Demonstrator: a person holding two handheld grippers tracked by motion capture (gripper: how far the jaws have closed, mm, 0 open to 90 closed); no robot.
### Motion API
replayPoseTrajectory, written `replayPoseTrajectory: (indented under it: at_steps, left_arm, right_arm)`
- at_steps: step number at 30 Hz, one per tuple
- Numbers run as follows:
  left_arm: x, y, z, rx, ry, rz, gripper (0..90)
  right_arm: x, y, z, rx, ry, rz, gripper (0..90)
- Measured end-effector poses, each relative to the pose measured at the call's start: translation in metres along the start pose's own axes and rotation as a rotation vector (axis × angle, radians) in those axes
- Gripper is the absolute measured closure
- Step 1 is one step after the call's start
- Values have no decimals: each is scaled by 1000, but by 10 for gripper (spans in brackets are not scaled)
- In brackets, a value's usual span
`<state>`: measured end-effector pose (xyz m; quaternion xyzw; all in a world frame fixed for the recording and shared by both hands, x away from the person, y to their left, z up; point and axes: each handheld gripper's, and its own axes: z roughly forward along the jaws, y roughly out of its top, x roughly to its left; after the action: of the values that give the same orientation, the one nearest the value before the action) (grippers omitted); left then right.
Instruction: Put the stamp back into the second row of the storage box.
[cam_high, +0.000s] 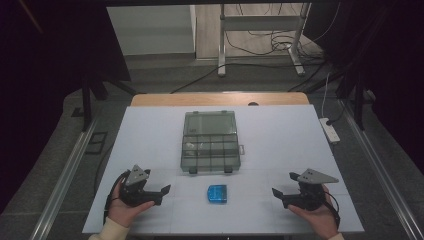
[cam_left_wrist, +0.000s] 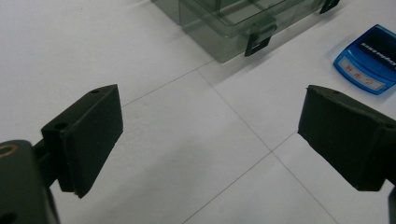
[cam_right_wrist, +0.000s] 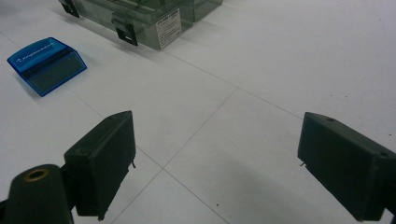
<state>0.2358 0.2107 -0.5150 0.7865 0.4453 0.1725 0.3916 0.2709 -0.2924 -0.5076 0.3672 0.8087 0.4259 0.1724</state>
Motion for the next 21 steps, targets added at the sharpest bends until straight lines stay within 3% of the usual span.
replayPoseTrajectory:
  at_steps: [4, 21]
  left_arm:
    - [-6, 5, -2, -1, -18, 32, 76]
    - [-16, 26, -1, 1, -59, 91, 82]
  right_arm:
    - [-1, 0, 0, 2, 0, 2, 117]
    - [0, 0, 1, 7, 3, -4, 123]
